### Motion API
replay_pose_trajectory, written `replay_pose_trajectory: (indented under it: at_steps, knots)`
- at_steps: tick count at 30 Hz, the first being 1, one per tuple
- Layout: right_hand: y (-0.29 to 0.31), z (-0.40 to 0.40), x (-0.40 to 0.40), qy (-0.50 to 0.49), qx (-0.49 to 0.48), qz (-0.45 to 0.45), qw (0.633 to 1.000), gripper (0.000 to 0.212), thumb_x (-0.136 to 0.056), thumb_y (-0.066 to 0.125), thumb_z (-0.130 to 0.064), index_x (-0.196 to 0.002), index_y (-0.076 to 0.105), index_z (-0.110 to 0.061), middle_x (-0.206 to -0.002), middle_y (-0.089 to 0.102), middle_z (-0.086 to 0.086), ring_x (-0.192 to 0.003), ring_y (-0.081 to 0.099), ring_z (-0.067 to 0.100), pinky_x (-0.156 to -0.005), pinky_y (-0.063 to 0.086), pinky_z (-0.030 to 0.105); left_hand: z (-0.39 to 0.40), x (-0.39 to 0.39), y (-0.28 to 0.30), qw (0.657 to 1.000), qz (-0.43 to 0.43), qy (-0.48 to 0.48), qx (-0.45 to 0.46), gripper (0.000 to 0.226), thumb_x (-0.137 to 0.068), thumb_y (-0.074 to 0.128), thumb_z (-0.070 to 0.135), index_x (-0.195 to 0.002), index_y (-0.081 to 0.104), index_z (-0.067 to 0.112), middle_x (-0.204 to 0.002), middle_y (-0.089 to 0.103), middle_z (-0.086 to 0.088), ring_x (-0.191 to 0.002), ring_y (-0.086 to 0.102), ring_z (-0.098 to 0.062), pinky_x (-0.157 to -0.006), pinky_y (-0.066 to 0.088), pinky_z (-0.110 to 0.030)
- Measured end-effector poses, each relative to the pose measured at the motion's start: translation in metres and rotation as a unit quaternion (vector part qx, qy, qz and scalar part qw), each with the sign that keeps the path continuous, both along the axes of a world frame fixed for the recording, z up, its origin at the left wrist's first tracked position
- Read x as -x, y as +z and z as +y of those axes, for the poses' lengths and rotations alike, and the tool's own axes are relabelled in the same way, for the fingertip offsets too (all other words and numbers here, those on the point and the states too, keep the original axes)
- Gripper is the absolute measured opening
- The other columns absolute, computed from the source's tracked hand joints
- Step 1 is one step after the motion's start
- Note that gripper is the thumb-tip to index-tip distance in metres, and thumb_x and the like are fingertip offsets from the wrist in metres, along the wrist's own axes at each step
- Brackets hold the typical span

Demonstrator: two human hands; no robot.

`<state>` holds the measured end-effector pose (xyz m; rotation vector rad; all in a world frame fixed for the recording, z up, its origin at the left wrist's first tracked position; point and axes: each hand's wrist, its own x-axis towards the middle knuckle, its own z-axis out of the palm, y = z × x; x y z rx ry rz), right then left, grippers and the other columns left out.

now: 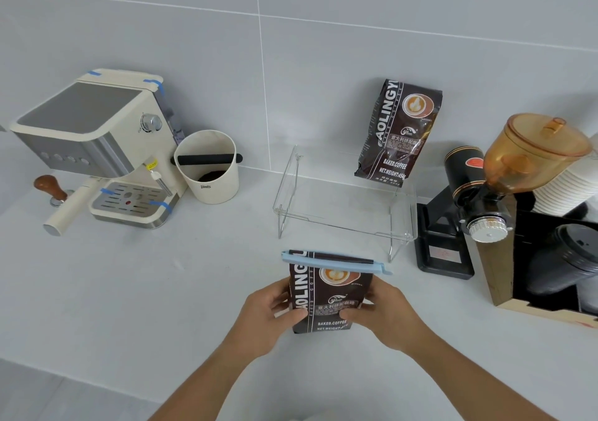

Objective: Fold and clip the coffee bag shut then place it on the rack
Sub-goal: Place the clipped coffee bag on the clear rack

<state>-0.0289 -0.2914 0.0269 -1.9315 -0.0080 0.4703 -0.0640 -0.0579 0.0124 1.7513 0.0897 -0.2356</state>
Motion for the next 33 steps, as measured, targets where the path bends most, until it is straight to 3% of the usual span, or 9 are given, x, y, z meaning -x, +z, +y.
replay_pose_trajectory:
  at_steps: [7, 12, 17, 20, 24, 26, 29, 33]
  knots:
    - [0.048, 0.003, -0.009, -0.004, -0.021, -0.063, 0.998, 0.051, -0.070, 0.078, -0.002, -0.108, 0.061, -0.032, -0.103, 0.075, -0.012, -0.098, 0.068, 0.011, -0.081, 0.058, 0.030, 0.005, -0.014, 0.043, 0.998, -0.059, 0.018, 0.018, 0.051, -0.080, 0.071, -0.004, -0.117, 0.064, 0.029, -0.112, 0.074, 0.015, -0.105, 0.069, -0.011, -0.092, 0.052, -0.018]
    - [0.090, 0.009, -0.022, -0.020, -0.011, -0.119, 0.993, 0.052, -0.073, 0.079, -0.008, -0.114, 0.060, -0.033, -0.100, 0.073, -0.021, -0.098, 0.064, -0.004, -0.068, 0.058, 0.019, 0.008, -0.033, 0.078, 0.994, -0.105, 0.021, 0.032, 0.047, -0.081, 0.070, -0.005, -0.114, 0.065, 0.028, -0.110, 0.075, 0.013, -0.104, 0.069, -0.013, -0.092, 0.053, -0.019]
    - [0.128, 0.014, -0.047, -0.021, -0.007, -0.168, 0.986, 0.053, -0.072, 0.081, -0.014, -0.116, 0.059, -0.034, -0.099, 0.073, -0.025, -0.097, 0.065, -0.004, -0.080, 0.056, 0.029, 0.011, -0.060, 0.114, 0.987, -0.152, 0.020, 0.048, 0.042, -0.075, 0.071, 0.011, -0.114, 0.066, 0.026, -0.109, 0.075, 0.013, -0.105, 0.069, -0.013, -0.090, 0.053, -0.018]
    - [0.149, 0.016, -0.064, -0.017, -0.015, -0.190, 0.981, 0.048, -0.073, 0.081, -0.015, -0.111, 0.060, -0.035, -0.097, 0.072, -0.029, -0.095, 0.065, -0.006, -0.081, 0.055, 0.026, 0.013, -0.079, 0.134, 0.985, -0.166, 0.011, 0.052, 0.042, -0.081, 0.071, 0.001, -0.117, 0.066, 0.021, -0.110, 0.075, 0.011, -0.104, 0.069, -0.012, -0.089, 0.053, -0.017]
    - [0.169, 0.017, -0.089, -0.011, -0.037, -0.209, 0.977, 0.044, -0.074, 0.079, -0.010, -0.103, 0.062, -0.039, -0.098, 0.075, -0.020, -0.095, 0.068, 0.001, -0.081, 0.057, 0.030, 0.013, -0.105, 0.156, 0.982, -0.173, 0.025, 0.077, 0.041, -0.076, 0.072, 0.008, -0.114, 0.067, 0.023, -0.112, 0.075, 0.002, -0.103, 0.071, -0.015, -0.092, 0.055, -0.032]
    - [0.173, 0.019, -0.103, -0.014, -0.043, -0.214, 0.976, 0.043, -0.074, 0.079, -0.009, -0.101, 0.064, -0.038, -0.097, 0.076, -0.018, -0.092, 0.069, 0.004, -0.084, 0.056, 0.033, 0.011, -0.119, 0.163, 0.980, -0.180, 0.045, 0.077, 0.038, -0.078, 0.072, 0.002, -0.106, 0.069, 0.027, -0.115, 0.071, 0.000, -0.100, 0.071, -0.014, -0.092, 0.055, -0.036]
    - [0.173, 0.023, -0.127, -0.027, -0.062, -0.207, 0.976, 0.041, -0.074, 0.079, -0.006, -0.097, 0.066, -0.037, -0.097, 0.077, -0.013, -0.091, 0.071, 0.011, -0.088, 0.057, 0.043, 0.009, -0.142, 0.171, 0.978, -0.186, 0.054, 0.076, 0.040, -0.081, 0.069, -0.002, -0.104, 0.070, 0.031, -0.117, 0.069, 0.000, -0.100, 0.071, -0.014, -0.092, 0.056, -0.037]
    - [0.160, 0.028, -0.157, -0.041, -0.082, -0.194, 0.977, 0.038, -0.072, 0.075, -0.020, -0.104, 0.065, -0.037, -0.105, 0.076, -0.006, -0.101, 0.069, 0.022, -0.092, 0.053, 0.052, 0.009, -0.169, 0.173, 0.979, -0.188, 0.058, 0.049, 0.036, -0.081, 0.070, 0.001, -0.101, 0.071, 0.032, -0.111, 0.070, 0.001, -0.096, 0.072, -0.013, -0.091, 0.057, -0.035]
